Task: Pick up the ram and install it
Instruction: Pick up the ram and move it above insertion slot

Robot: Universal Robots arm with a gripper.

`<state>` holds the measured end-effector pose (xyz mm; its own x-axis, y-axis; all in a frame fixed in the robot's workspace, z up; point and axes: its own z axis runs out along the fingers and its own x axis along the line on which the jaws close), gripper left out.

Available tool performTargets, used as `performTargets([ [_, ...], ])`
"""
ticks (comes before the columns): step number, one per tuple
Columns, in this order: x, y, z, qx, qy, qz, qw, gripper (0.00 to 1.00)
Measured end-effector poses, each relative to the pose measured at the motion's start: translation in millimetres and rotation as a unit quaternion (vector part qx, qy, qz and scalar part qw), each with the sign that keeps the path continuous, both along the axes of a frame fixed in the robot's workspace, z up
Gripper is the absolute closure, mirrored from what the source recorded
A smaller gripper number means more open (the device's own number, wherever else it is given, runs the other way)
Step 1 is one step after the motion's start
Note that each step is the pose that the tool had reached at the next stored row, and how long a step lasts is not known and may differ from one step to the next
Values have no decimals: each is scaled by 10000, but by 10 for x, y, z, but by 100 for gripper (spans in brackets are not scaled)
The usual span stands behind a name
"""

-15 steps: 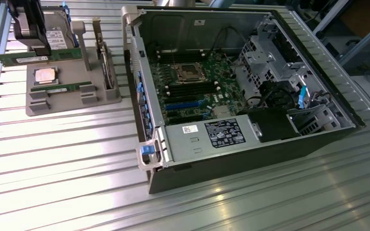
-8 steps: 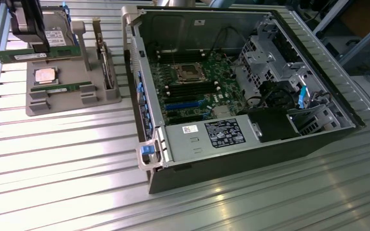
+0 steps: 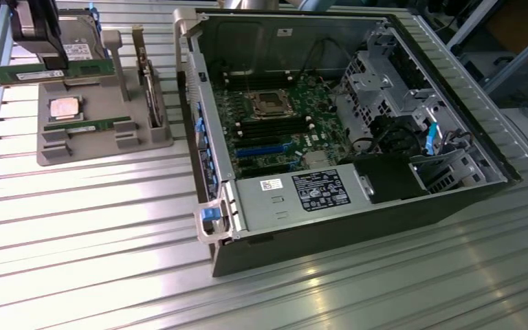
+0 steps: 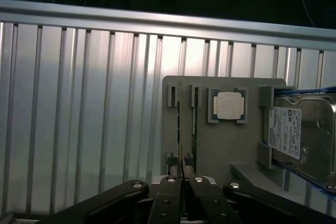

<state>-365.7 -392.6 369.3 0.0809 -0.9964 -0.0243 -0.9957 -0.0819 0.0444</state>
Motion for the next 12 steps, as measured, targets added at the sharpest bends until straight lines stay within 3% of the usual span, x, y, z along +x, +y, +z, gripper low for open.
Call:
performTargets([
  [12,0,0,148,0,0,0,10000,88],
])
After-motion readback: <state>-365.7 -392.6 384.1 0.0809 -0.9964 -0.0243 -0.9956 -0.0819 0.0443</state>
